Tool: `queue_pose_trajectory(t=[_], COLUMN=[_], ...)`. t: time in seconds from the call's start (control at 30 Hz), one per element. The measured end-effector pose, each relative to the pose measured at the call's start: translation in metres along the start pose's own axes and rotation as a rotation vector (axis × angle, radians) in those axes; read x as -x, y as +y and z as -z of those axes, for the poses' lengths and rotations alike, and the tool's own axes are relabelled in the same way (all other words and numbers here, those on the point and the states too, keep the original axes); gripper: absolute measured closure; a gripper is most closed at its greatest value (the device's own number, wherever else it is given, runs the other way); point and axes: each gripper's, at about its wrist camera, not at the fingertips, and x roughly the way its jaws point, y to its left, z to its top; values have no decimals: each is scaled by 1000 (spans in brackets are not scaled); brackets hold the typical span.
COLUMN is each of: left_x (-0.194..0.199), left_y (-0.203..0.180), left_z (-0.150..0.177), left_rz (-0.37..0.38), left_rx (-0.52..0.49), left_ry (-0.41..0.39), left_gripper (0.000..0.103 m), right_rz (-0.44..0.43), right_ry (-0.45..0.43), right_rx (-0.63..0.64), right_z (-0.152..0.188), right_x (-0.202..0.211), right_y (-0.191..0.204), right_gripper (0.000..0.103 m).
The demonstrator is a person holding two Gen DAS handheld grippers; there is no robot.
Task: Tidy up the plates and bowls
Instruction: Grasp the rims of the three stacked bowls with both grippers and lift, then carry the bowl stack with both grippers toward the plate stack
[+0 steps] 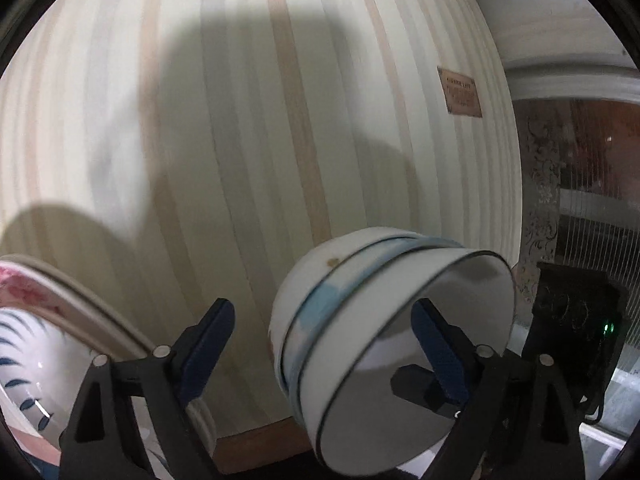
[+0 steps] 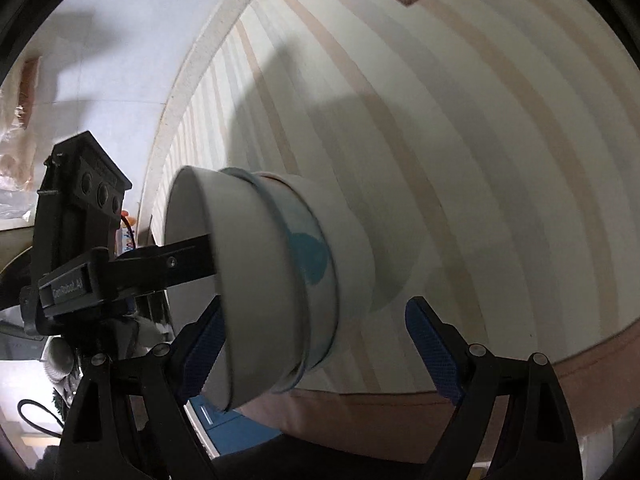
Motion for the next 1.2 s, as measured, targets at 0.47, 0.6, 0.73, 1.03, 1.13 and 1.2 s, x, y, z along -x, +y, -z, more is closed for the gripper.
queue_pose_trajectory(t=[0.47, 0.6, 0.73, 1.03, 1.13, 1.2], left_x=[-3, -4, -4, 11, 11, 10], left_y=[-6, -2, 0, 6, 10, 16], left_z=[10, 8, 7, 11, 10, 8], left_rz=[47, 50, 59, 25, 31, 57], left_rx=[-36, -35, -29, -55, -51, -31], left_ry=[-33, -45, -55, -101, -94, -85], left_gripper=[31, 31, 31, 34, 35, 38], right_rz=[-40, -31, -16, 17, 16, 7], right_ry=[44, 33, 18, -11, -6, 3], right_rx=[-31, -27, -10, 68, 76, 62], right_z=[-19, -21, -24, -9, -9, -10], right_x=[-27, -27, -28, -13, -13, -14], right_y=[6, 10, 17, 13, 15, 12], right_gripper=[38, 38, 38, 38, 38, 40])
